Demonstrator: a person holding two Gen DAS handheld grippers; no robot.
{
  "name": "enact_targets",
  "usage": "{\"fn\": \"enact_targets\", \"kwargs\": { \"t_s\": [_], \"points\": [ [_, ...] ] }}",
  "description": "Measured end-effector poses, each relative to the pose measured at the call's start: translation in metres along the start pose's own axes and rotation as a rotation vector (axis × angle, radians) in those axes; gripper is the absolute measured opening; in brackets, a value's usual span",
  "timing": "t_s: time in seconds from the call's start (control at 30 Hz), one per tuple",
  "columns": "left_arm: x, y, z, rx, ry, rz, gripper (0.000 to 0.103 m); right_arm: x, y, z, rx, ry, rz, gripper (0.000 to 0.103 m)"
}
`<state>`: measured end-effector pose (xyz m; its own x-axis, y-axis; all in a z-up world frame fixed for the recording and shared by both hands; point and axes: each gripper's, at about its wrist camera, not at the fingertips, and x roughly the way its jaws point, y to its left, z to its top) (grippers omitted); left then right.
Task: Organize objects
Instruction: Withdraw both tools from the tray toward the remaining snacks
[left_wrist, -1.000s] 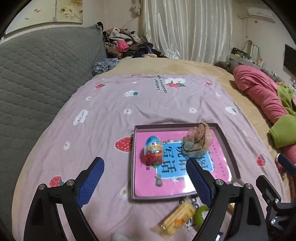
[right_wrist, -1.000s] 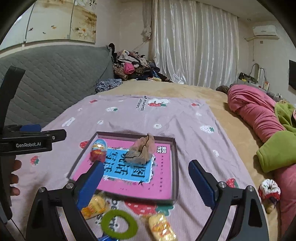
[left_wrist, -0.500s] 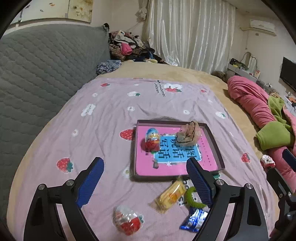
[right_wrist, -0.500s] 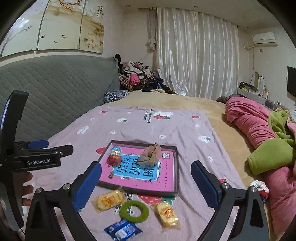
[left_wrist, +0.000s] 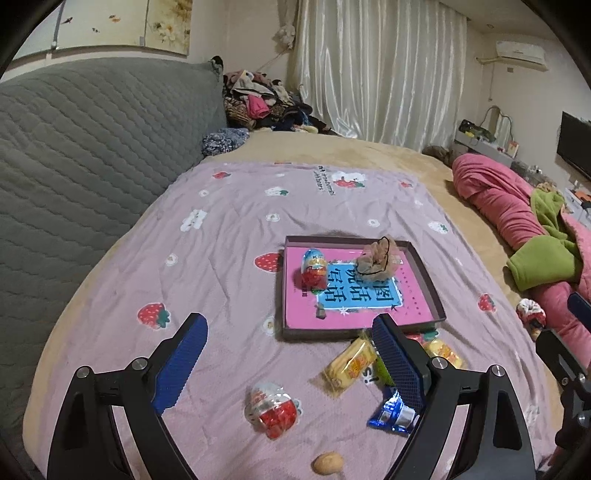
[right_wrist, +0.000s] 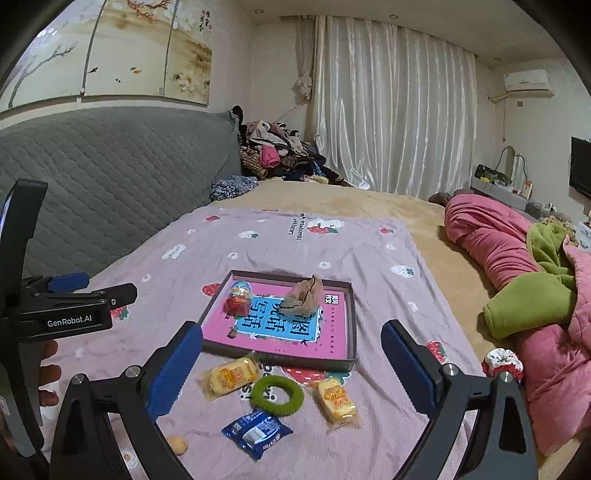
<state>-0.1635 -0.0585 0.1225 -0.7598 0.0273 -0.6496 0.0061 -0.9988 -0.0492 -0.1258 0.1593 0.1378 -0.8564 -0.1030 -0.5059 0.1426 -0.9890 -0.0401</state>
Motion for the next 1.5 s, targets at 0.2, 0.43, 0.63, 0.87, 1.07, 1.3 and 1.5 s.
{"fn": "enact_targets", "kwargs": {
  "t_s": [0.2,0.43,0.63,0.87,1.07,1.3,1.5],
  "points": [
    [-0.013,-0.002,-0.009,0.021,-0.011,0.004,0.091,-0.012,0.006,-0.006,-0.005,-0.002,0.001,0.098],
    [-0.023,-0.001,-0.025,0.026,-0.003,-0.007,0.092,-0.023,0.006,-0.017,-0.002,0.011,-0.004,0.098],
    [-0.023,-0.002,-0.033,0.028,0.008,-0.002,0.091,-0.029,0.006,-0.028,-0.003,0.028,-0.012,0.098],
    [-0.022,-0.004,-0.05,0.035,0.021,0.004,0.091,-0.03,0.008,-0.041,0.006,0.048,-0.008,0.098],
    [-0.016,-0.006,-0.064,0.047,0.045,0.005,0.091,-0.03,0.012,-0.049,-0.009,0.063,-0.011,0.098],
    [-0.011,-0.005,-0.074,0.041,0.057,0.009,0.091,-0.03,0.014,-0.055,-0.008,0.066,-0.01,0.098],
    [-0.001,-0.004,-0.084,0.047,0.078,0.018,0.092,-0.024,0.014,-0.059,-0.003,0.08,-0.01,0.098]
  ]
}}
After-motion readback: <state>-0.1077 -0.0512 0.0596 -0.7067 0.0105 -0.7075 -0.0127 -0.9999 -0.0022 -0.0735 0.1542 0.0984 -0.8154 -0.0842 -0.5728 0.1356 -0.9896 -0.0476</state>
